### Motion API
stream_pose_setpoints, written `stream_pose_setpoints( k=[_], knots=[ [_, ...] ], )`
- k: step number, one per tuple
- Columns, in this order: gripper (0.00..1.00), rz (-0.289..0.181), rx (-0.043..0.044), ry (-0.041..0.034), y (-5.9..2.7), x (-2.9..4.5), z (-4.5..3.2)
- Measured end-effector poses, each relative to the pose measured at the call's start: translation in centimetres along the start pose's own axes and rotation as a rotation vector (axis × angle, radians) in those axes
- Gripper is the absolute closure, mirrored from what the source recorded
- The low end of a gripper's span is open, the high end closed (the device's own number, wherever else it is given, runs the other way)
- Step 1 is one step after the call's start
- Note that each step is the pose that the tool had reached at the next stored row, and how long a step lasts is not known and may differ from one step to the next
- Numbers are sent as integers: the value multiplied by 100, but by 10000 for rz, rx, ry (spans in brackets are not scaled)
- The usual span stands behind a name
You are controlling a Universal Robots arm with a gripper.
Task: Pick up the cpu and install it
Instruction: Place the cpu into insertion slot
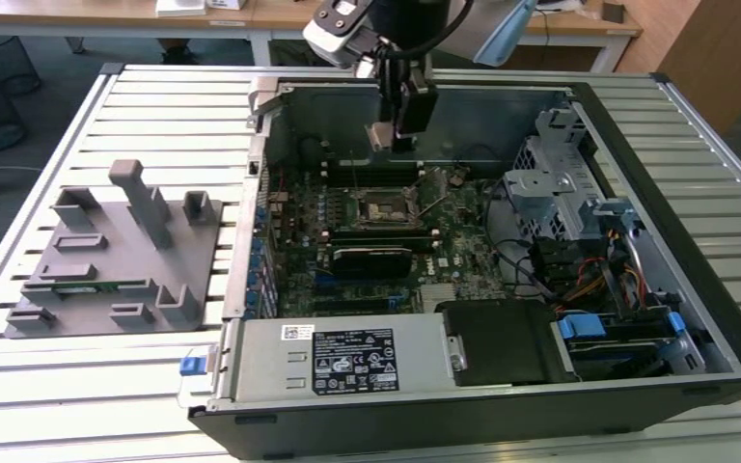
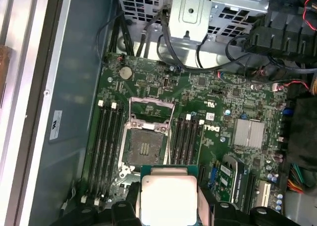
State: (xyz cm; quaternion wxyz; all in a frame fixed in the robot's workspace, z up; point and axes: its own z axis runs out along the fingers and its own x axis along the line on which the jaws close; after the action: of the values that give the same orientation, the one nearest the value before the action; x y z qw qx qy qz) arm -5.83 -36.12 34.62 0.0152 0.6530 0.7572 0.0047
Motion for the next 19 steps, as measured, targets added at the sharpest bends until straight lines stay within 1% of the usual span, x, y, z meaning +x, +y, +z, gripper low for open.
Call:
stream_pose_setpoints(
  k=[2, 5, 6, 8, 15, 19],
  knots=[
    [46, 126, 3, -4, 2, 13, 9],
    [46, 599, 12, -17, 2, 16, 29],
    [46, 669, 13, -20, 3, 25, 39],
    [46, 705, 18, -20, 7, 54, 66],
    [46, 713, 22, -12, 15, 105, 190],
    [46, 723, 19, 28, 16, 116, 260]
  ],
)
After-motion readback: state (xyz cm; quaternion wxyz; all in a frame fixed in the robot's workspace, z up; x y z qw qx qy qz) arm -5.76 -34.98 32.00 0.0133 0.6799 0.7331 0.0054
